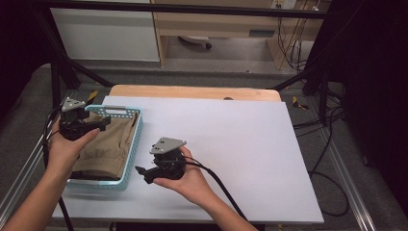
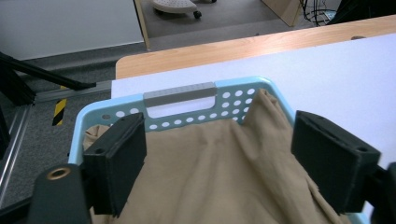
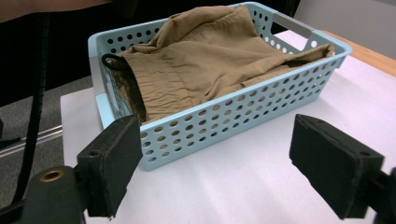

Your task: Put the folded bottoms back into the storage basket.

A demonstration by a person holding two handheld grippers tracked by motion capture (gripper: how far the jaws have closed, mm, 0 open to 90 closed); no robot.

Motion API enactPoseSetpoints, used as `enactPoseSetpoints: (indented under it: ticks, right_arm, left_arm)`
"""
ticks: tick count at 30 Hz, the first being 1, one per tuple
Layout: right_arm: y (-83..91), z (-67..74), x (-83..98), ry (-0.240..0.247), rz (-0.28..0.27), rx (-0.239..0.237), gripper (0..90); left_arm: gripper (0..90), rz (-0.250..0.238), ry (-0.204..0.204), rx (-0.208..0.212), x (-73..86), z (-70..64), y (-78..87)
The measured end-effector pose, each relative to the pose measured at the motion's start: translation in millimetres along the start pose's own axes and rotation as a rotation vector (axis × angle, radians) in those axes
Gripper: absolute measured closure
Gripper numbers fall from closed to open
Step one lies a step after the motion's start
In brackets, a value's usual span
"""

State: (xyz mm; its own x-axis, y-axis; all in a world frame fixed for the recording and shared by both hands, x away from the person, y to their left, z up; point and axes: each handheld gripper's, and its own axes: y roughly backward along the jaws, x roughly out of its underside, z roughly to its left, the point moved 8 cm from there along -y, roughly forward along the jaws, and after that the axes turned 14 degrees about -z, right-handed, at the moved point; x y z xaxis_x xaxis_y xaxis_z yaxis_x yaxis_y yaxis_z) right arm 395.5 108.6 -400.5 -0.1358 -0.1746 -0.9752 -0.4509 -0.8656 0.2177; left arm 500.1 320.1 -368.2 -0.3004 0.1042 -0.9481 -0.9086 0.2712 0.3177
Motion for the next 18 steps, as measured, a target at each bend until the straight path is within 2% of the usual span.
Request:
enactPoseSetpoints:
  ticks: [3, 6, 12, 15, 18]
  right_arm:
    - [2.4, -3.1, -1.1, -0.003, 0.004, 0.006, 14.8]
    - [4.8, -5.7, -3.3, -0.004, -0.002, 0.013, 14.2]
    - [8.8, -13.0, -6.2, -0.009, 0.004, 0.038, 10.0]
    - [9.7, -18.1, -4.1, 0.006, 0.036, 0.077, 7.8]
    - [11.5, -24.4, 0.2, 0.049, 0.083, 0.153, 8.8]
  left_arm:
    - [12.1, 0.003, 0.0, -0.002, -0.6, -4.1, 0.9]
    - [9.6, 0.004, -0.02, -0.005, -0.8, -6.7, 1.1]
    - [8.5, 0.011, -0.02, 0.014, -0.8, -15.7, 1.4]
    - [8.5, 0.014, -0.018, 0.008, -1.1, -18.3, 3.0]
    - [8.9, 0.024, -0.022, -0.005, -0.8, -19.3, 5.3]
